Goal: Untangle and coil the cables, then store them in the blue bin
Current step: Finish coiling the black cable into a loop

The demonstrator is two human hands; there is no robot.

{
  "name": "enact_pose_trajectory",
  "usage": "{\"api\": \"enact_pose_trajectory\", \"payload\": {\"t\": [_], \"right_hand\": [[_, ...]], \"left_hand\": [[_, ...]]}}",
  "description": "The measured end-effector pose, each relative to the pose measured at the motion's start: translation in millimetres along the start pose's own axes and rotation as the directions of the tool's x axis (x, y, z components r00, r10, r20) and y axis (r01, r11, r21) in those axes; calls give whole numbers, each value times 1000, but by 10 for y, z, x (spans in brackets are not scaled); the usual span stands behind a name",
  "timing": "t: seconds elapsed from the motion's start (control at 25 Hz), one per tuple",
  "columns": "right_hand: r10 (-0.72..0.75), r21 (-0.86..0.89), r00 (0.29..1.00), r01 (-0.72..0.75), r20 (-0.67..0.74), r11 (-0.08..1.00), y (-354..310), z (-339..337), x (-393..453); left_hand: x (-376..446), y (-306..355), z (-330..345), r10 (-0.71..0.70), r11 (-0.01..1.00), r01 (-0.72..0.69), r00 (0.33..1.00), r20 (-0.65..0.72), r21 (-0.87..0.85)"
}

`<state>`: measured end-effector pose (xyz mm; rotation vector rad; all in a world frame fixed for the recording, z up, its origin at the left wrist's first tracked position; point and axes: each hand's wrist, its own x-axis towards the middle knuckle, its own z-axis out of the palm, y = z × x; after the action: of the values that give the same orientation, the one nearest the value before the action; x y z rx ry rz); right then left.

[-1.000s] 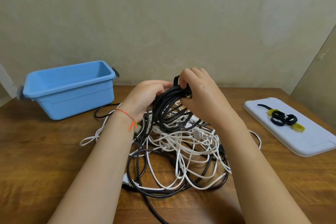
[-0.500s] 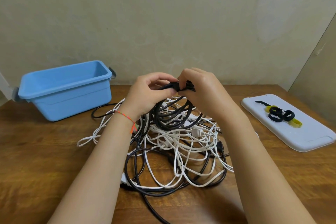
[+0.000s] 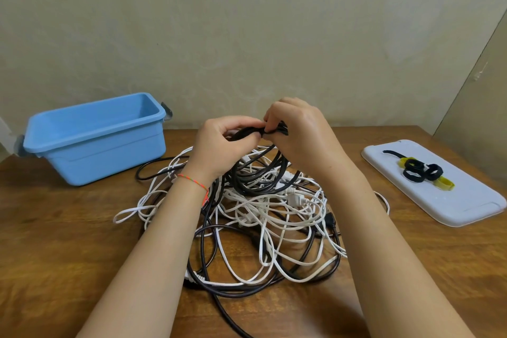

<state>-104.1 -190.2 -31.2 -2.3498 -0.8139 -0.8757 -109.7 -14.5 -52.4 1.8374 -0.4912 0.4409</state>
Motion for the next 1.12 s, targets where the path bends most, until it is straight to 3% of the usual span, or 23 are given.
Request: {"api": "enact_pose_trajectory", "payload": {"t": [0.12, 0.4, 0.76, 0.92, 1.12], "right_hand": [[12, 9, 999, -11, -44, 1000, -5, 12, -8], [-17, 48, 999, 19, -38, 999, 12, 37, -1], [6, 158, 1000, -3, -22, 987, 40, 54, -17], [64, 138, 998, -60, -25, 989, 37, 52, -15], [27, 69, 1000, -27, -5, 997, -21, 39, -17]], "left_hand": [[12, -58, -12, 73, 995, -74, 997, 17, 69], [37, -149, 88, 208, 961, -179, 971, -122, 210], [34, -132, 108, 197, 963, -166, 971, -135, 212], [19, -93, 102, 90, 980, -63, 986, -142, 187], [8, -60, 80, 48, 981, -26, 992, -113, 191]]}}
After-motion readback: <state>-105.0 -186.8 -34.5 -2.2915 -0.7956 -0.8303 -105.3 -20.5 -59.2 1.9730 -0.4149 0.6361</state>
